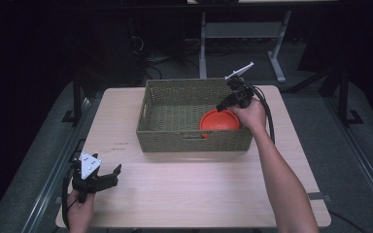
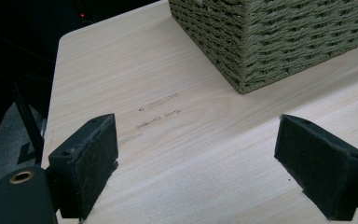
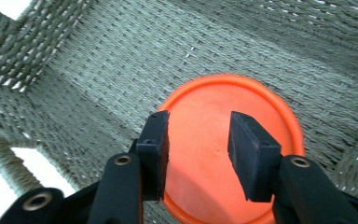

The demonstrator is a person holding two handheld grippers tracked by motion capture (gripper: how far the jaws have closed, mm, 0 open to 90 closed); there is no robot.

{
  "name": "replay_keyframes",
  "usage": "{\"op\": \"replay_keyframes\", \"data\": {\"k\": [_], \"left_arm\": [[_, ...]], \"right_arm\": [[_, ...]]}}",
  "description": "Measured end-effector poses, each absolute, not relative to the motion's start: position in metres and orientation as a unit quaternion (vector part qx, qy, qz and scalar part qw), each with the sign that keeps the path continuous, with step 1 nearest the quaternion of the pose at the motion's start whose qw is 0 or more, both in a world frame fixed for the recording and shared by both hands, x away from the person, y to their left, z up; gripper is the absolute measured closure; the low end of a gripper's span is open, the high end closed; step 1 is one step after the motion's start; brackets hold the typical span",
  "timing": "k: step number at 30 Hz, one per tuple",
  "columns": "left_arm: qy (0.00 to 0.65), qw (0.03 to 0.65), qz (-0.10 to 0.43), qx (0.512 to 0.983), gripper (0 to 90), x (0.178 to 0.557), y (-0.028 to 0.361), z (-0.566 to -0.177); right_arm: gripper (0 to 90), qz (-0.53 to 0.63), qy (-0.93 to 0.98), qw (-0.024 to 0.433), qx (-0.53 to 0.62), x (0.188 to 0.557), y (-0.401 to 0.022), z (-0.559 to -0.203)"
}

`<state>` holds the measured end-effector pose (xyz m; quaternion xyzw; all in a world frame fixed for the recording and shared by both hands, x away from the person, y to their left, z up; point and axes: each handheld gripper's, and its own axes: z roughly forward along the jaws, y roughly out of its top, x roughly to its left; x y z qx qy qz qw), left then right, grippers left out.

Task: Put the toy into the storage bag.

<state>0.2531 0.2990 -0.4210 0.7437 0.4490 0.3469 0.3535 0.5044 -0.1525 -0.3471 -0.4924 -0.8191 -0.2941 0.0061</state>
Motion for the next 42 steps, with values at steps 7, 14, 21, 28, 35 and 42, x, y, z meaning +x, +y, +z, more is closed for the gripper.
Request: {"op": "replay_keyframes", "data": {"k": [7, 14, 21, 28, 35, 42], "left_arm": [[0.447, 0.354, 0.346, 0.745, 12.9, 0.253, 0.298, -0.422], [0.448, 0.353, 0.345, 0.745, 12.8, 0.253, 0.299, -0.422], [0.448, 0.355, 0.346, 0.744, 12.8, 0.252, 0.299, -0.422], [0.447, 0.356, 0.347, 0.744, 12.9, 0.252, 0.298, -0.422], [0.447, 0.354, 0.347, 0.745, 12.8, 0.252, 0.298, -0.422], [0.446, 0.351, 0.347, 0.747, 12.9, 0.252, 0.298, -0.421]], "right_arm": [[50.7, -0.299, -0.818, 0.02, -0.491, 0.502, -0.155, -0.352], [47.4, -0.304, -0.817, 0.029, -0.489, 0.5, -0.16, -0.357], [43.5, -0.315, -0.815, 0.03, -0.485, 0.494, -0.162, -0.35], [39.2, -0.327, -0.818, 0.03, -0.473, 0.486, -0.162, -0.345], [33.4, -0.349, -0.808, 0.038, -0.473, 0.479, -0.172, -0.344], [33.3, -0.362, -0.805, 0.045, -0.468, 0.47, -0.179, -0.344]]}}
